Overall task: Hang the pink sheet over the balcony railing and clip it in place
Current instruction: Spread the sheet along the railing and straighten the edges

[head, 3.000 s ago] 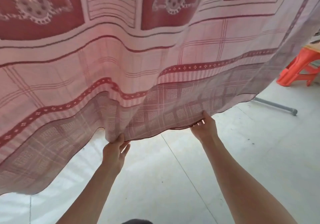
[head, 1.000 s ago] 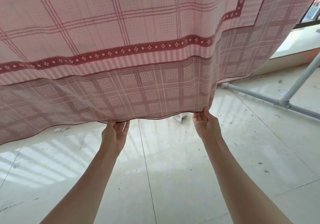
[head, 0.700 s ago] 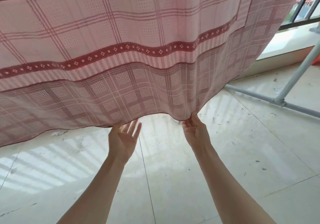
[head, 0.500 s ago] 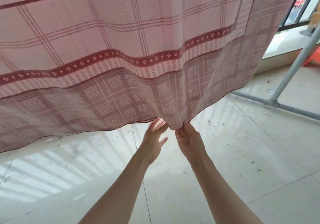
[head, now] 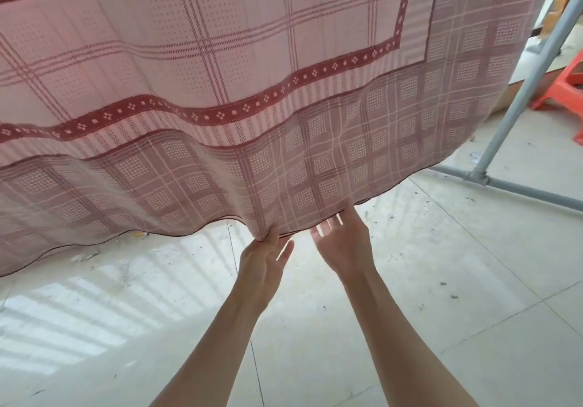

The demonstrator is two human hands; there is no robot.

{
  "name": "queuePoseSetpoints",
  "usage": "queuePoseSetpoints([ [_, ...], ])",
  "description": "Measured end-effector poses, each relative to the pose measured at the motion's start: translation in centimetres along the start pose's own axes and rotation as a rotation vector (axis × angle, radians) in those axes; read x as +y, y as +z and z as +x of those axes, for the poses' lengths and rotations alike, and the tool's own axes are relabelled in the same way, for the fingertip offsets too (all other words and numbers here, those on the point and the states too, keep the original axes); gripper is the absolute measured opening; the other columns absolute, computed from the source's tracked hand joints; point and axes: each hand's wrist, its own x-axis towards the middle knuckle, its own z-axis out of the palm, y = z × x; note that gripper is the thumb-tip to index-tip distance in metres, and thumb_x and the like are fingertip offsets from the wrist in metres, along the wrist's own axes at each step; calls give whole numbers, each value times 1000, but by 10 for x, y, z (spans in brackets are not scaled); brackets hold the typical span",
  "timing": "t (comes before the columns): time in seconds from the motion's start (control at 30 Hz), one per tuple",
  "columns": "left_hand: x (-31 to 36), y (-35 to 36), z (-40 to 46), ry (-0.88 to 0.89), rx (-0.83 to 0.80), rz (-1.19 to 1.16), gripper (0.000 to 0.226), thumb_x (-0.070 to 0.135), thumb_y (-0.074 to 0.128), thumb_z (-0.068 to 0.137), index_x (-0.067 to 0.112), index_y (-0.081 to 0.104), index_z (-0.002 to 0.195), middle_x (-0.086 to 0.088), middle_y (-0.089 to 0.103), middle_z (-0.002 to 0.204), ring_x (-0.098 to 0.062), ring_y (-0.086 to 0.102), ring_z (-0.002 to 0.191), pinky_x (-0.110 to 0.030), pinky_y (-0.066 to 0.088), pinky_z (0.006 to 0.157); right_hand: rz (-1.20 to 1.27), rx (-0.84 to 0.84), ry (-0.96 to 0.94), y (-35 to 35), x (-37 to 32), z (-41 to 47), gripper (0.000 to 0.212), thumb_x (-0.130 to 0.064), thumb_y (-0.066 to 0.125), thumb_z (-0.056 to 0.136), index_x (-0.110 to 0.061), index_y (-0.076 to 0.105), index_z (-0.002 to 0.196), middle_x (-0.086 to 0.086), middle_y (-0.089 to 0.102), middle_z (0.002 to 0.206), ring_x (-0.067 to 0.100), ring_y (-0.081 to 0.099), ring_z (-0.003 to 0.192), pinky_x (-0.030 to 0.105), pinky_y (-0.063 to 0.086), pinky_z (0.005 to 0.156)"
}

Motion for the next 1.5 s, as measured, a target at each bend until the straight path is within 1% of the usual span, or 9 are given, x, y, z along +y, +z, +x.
queuePoseSetpoints([
  [0.13, 10, -10, 3, 46, 137, -75, 10, 4, 54, 88, 10, 60, 82, 1, 67, 76, -10, 65, 76, -30, 48, 80, 114, 91, -100, -15, -23, 21, 12, -19, 48, 94, -22, 51, 105, -16, 72, 83, 2, 67, 83, 18, 53, 74],
  [0.2, 19, -14, 8, 82, 206, -65, 11, 3, 53, 90, 11, 59, 85, 3, 68, 79, -9, 64, 79, -29, 48, 78, 300, 197, -54, -30, -35, 31, 15, -31, 37, 99, -24, 50, 94, -18, 69, 65, 6, 65, 76, 24, 52, 73],
  [0.3, 32, -24, 15, 120, 247, -14, 11, 4, 53, 91, 12, 59, 86, 8, 71, 74, -5, 65, 75, -29, 48, 78, 375, 321, 14, -53, -51, 47, 14, -35, 37, 99, -30, 47, 90, -26, 64, 58, 2, 58, 77, 21, 49, 80],
  [0.43, 39, -32, 20, 139, 247, 59, 10, 5, 53, 91, 11, 60, 88, 9, 72, 76, -6, 66, 81, -29, 47, 81, 365, 470, 1, -77, -58, 60, 9, -22, 44, 98, -22, 52, 97, -24, 64, 64, -8, 59, 64, 6, 47, 58],
  [0.57, 34, -28, 23, 131, 243, 84, 11, 4, 54, 91, 11, 61, 87, 7, 71, 81, -8, 65, 85, -29, 48, 79, 887, 491, 87, -91, -54, 64, 9, -12, 52, 94, -13, 60, 91, -9, 69, 70, 1, 65, 66, 11, 49, 68],
  [0.83, 4, 2, 28, 62, 180, 50, 12, 3, 53, 91, 10, 60, 83, 7, 71, 73, -9, 64, 83, -29, 49, 80, 983, 461, -36, -134, -64, 62, 22, -2, 38, 97, -10, 56, 87, -5, 66, 57, 3, 63, 62, 14, 51, 69],
  [1.03, -5, 21, 35, 51, 178, 18, 13, 3, 53, 91, 10, 56, 82, -1, 59, 83, -12, 59, 82, -29, 49, 78, 1087, 439, -87, -150, -63, 60, 23, 4, 36, 95, -1, 58, 94, 6, 66, 84, 11, 62, 90, 29, 47, 88],
  [1.17, -6, 25, 32, 58, 188, -3, 16, 1, 52, 91, 11, 57, 79, 2, 62, 75, -12, 59, 79, -31, 49, 80, 1056, 497, -47, -148, -69, 67, 21, 3, 38, 96, -2, 58, 89, 3, 68, 74, 8, 60, 96, 24, 44, 97],
  [1.5, -3, 38, 32, 25, 257, 70, 19, 2, 43, 96, 11, 58, 88, -2, 63, 90, -17, 63, 93, -36, 48, 85, 959, 615, 69, -150, -76, 58, 17, -5, 47, 96, 0, 60, 106, -2, 64, 96, 12, 59, 108, 18, 40, 101],
])
